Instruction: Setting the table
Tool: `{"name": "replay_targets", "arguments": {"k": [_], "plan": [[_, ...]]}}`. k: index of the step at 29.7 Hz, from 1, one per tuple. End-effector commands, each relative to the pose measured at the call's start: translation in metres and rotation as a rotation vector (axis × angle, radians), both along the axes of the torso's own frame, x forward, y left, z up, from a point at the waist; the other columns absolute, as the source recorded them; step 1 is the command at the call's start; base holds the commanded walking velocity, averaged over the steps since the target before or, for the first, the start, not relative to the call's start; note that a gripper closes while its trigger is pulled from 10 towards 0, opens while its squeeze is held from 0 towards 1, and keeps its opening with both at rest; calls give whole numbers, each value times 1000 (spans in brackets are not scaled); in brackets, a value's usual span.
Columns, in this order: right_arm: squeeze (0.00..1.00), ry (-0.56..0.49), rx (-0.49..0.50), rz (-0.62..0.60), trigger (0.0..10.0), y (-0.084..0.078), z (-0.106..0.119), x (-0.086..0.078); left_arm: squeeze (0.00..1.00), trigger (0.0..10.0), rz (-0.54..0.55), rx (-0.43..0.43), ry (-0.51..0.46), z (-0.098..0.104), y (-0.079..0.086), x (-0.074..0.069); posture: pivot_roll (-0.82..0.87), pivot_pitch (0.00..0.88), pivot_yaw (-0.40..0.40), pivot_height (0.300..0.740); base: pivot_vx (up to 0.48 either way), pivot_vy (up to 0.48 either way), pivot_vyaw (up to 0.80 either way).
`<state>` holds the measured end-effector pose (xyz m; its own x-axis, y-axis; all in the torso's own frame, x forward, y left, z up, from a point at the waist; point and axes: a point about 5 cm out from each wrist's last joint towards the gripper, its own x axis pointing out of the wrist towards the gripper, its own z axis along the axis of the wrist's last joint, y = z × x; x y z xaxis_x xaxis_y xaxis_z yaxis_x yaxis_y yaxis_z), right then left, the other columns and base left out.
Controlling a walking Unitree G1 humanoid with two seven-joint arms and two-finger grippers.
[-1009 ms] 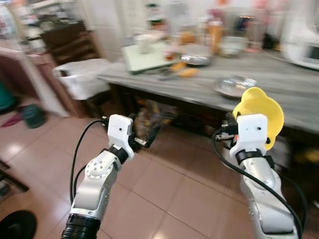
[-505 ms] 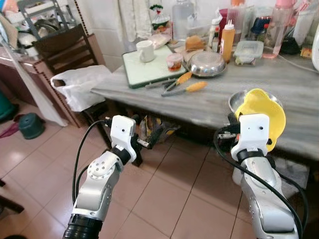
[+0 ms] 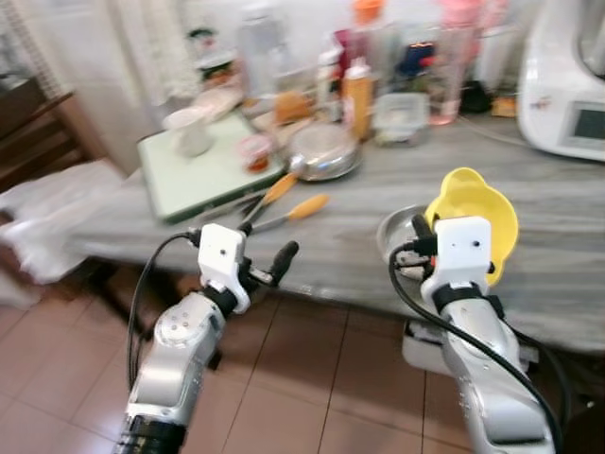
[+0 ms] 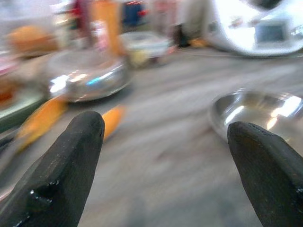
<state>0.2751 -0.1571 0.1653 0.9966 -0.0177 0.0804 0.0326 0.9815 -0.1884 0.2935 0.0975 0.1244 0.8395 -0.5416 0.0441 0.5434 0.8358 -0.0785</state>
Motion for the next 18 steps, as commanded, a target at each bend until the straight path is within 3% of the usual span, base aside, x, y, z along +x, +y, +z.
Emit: {"name": "replay_targets", "arguments": {"k": [1, 8, 12, 18], "plan": [[0, -25, 11, 42, 10000, 11, 6, 0, 0, 10000, 34, 25, -5, 1, 13, 0, -105, 3, 100, 740, 281, -307, -800], [0, -28, 7, 53, 10000, 13, 7, 0, 0, 10000, 35, 23, -7, 1, 13, -1, -105, 4, 96, 740, 276, -302, -700], [0, -29, 7, 56, 10000, 13, 7, 0, 0, 10000, 35, 20, -4, 0, 12, -1, -108, 7, 95, 740, 259, -240, 0], [0, -25, -1, 59, 10000, 14, 7, 0, 0, 10000, 36, -5, 15, -1, 12, -4, -109, 6, 95, 740, 0, 0, 0]]}}
